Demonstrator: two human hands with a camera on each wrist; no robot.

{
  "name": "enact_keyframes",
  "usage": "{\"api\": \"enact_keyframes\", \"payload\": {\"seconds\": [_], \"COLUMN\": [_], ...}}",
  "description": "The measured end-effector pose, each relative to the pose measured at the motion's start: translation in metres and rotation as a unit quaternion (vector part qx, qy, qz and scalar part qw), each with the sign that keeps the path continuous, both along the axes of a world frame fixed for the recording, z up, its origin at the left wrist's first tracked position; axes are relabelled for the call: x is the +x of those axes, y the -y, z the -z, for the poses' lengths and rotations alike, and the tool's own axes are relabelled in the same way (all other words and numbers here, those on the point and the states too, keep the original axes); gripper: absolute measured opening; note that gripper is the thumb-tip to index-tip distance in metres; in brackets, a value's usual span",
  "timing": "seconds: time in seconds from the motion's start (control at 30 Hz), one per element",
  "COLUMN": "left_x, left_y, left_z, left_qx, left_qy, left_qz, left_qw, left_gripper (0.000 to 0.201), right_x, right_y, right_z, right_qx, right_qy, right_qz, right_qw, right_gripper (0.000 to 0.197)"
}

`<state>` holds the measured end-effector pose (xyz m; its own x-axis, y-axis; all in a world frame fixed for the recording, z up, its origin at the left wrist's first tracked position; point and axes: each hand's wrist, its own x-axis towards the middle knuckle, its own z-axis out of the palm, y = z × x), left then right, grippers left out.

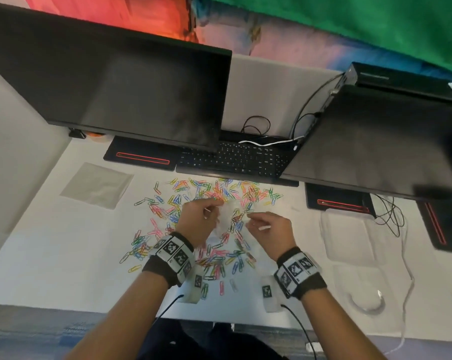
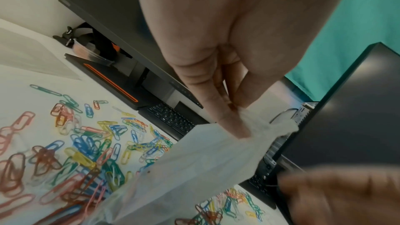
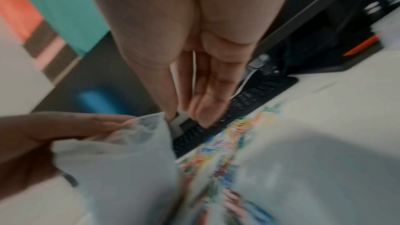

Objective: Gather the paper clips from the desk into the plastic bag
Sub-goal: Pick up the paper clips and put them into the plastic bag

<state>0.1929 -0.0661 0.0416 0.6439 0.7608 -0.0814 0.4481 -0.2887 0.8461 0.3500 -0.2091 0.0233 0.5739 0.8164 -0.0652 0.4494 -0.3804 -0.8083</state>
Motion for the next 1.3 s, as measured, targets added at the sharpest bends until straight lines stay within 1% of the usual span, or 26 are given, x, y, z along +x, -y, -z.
{"api": "enact_keyframes", "payload": {"seconds": [0.03,0.07,0.1,0.13,0.17,0.2,0.27,0.37,0.4,0.47,0.53,0.57,0.63,0.7,0.8,0.87,0.93,1.0,1.03,1.1,1.17,1.2,1.23,1.27,1.3], "left_x": [-0.001,-0.002,-0.003,-0.004,-0.005,-0.005,-0.006,-0.008,-0.009,-0.010,-0.012,-0.012,-0.013,-0.014,-0.015,-0.016,-0.016,-0.016,-0.017,-0.017,-0.017,-0.016,-0.016,-0.015,-0.014], "left_y": [-0.002,-0.005,-0.007,-0.010,-0.012,-0.013,-0.016,-0.018,-0.018,-0.018,-0.018,-0.018,-0.018,-0.018,-0.018,-0.018,-0.018,-0.018,-0.018,-0.016,-0.014,-0.013,-0.012,-0.011,-0.010], "left_z": [-0.003,-0.007,-0.010,-0.013,-0.015,-0.016,-0.018,-0.022,-0.022,-0.021,-0.018,-0.017,-0.014,-0.011,-0.007,-0.006,-0.005,-0.004,-0.004,-0.004,-0.004,-0.004,-0.003,-0.002,0.000], "left_qx": [0.002,0.005,0.010,0.015,0.022,0.029,0.032,0.025,0.025,0.026,0.016,0.009,0.003,-0.002,-0.004,-0.005,-0.003,-0.004,-0.007,-0.011,-0.013,-0.016,-0.022,-0.028,-0.034], "left_qy": [-0.004,-0.009,-0.014,-0.019,-0.022,-0.025,-0.023,-0.022,-0.024,-0.025,-0.025,-0.026,-0.025,-0.023,-0.021,-0.022,-0.022,-0.020,-0.020,-0.021,-0.022,-0.023,-0.026,-0.027,-0.030], "left_qz": [-0.004,-0.008,-0.011,-0.015,-0.018,-0.023,-0.029,-0.025,-0.023,-0.021,-0.025,-0.029,-0.032,-0.036,-0.043,-0.044,-0.044,-0.044,-0.044,-0.041,-0.034,-0.030,-0.027,-0.024,-0.023], "left_qw": [1.000,1.000,1.000,1.000,0.999,0.999,0.999,0.999,0.999,0.999,0.999,0.999,0.999,0.999,0.999,0.999,0.999,0.999,0.999,0.999,0.999,0.999,0.999,0.999,0.999], "left_gripper": [0.025,0.026,0.027,0.027,0.027,0.027,0.026,0.024,0.024,0.024,0.024,0.024,0.023,0.023,0.023,0.023,0.023,0.023,0.023,0.022,0.023,0.023,0.022,0.022,0.022], "right_x": [0.007,0.011,0.011,0.008,0.003,-0.002,-0.009,-0.014,-0.014,-0.012,-0.009,-0.008,-0.011,-0.017,-0.027,-0.029,-0.027,-0.021,-0.018,-0.009,0.003,0.010,0.016,0.022,0.026], "right_y": [0.011,0.021,0.030,0.037,0.043,0.045,0.043,0.020,0.011,-0.008,-0.024,-0.030,-0.038,-0.041,-0.038,-0.034,-0.031,-0.030,-0.030,-0.029,-0.025,-0.023,-0.022,-0.019,-0.016], "right_z": [0.007,0.016,0.025,0.034,0.043,0.052,0.067,0.074,0.073,0.074,0.076,0.077,0.081,0.081,0.084,0.087,0.089,0.087,0.083,0.075,0.067,0.064,0.059,0.054,0.048], "right_qx": [-0.073,-0.159,-0.236,-0.282,-0.297,-0.290,-0.251,-0.185,-0.172,-0.161,-0.170,-0.183,-0.215,-0.222,-0.178,-0.168,-0.182,-0.180,-0.173,-0.164,-0.140,-0.125,-0.116,-0.099,-0.083], "right_qy": [-0.023,-0.046,-0.063,-0.073,-0.070,-0.059,-0.028,-0.020,-0.019,-0.013,0.016,0.046,0.124,0.193,0.267,0.291,0.297,0.287,0.272,0.218,0.127,0.070,0.006,-0.070,-0.142], "right_qz": [0.000,-0.016,-0.043,-0.071,-0.091,-0.098,-0.077,-0.007,0.014,0.036,0.013,-0.020,-0.096,-0.146,-0.160,-0.180,-0.205,-0.198,-0.172,-0.095,0.004,0.054,0.103,0.151,0.189], "right_qw": [0.997,0.986,0.969,0.954,0.948,0.950,0.965,0.982,0.985,0.986,0.985,0.982,0.964,0.944,0.934,0.924,0.915,0.920,0.931,0.957,0.982,0.988,0.988,0.981,0.968], "right_gripper": [0.051,0.076,0.100,0.117,0.124,0.124,0.113,0.094,0.093,0.096,0.097,0.093,0.075,0.054,0.033,0.027,0.026,0.024,0.022,0.019,0.022,0.019,0.012,0.006,0.007]}}
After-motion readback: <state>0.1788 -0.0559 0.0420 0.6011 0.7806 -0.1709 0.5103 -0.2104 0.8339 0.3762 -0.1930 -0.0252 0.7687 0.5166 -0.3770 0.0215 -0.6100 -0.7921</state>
